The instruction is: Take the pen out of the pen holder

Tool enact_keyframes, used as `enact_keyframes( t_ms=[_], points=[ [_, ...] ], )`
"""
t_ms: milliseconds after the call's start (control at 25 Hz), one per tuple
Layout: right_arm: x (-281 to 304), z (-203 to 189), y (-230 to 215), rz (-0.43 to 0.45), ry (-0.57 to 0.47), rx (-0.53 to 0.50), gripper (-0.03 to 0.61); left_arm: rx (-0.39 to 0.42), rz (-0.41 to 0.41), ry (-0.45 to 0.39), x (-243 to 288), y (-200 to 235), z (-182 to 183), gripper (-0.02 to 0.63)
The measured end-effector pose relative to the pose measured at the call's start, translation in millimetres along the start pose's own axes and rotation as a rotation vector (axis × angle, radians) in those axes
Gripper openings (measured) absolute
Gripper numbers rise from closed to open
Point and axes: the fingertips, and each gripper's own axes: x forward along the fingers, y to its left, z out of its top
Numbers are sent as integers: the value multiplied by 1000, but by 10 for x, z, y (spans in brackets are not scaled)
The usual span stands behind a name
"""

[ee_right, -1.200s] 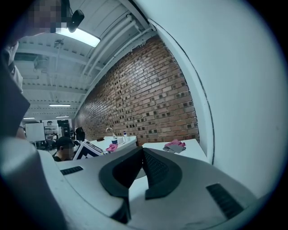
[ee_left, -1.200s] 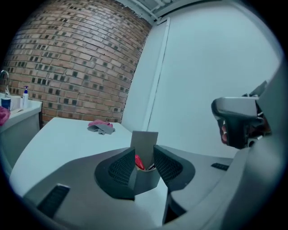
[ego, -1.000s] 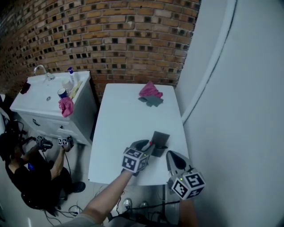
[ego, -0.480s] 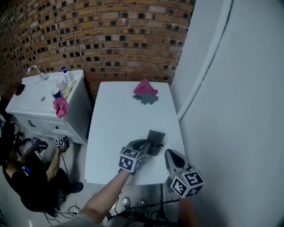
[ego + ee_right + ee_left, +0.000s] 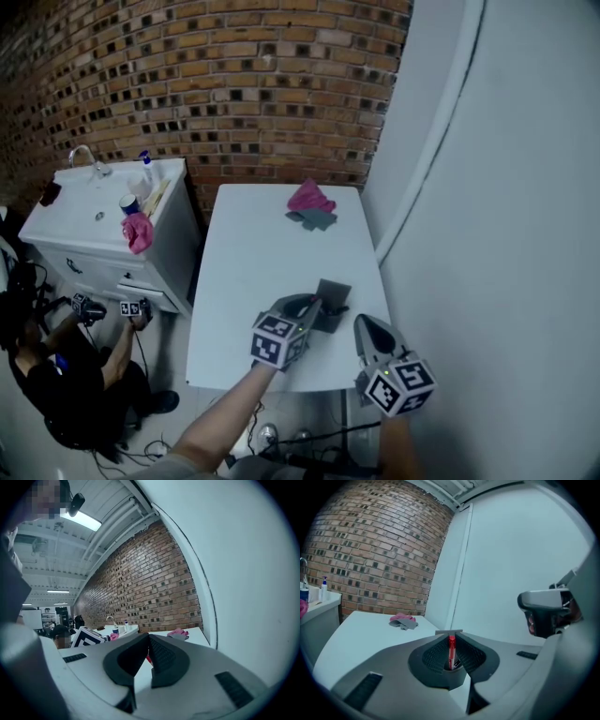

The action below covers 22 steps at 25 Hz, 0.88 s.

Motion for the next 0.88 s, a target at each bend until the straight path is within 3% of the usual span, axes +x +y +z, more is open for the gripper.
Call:
enact_keyframes(
  t_ms=[320, 880],
  points=[
    [-121, 172, 152, 6, -69, -5, -14, 51, -10, -97, -473, -182, 441, 48],
    [-184, 529, 550, 62, -179, -64, -14, 72, -15, -270, -1278, -370, 1112, 48]
  ],
)
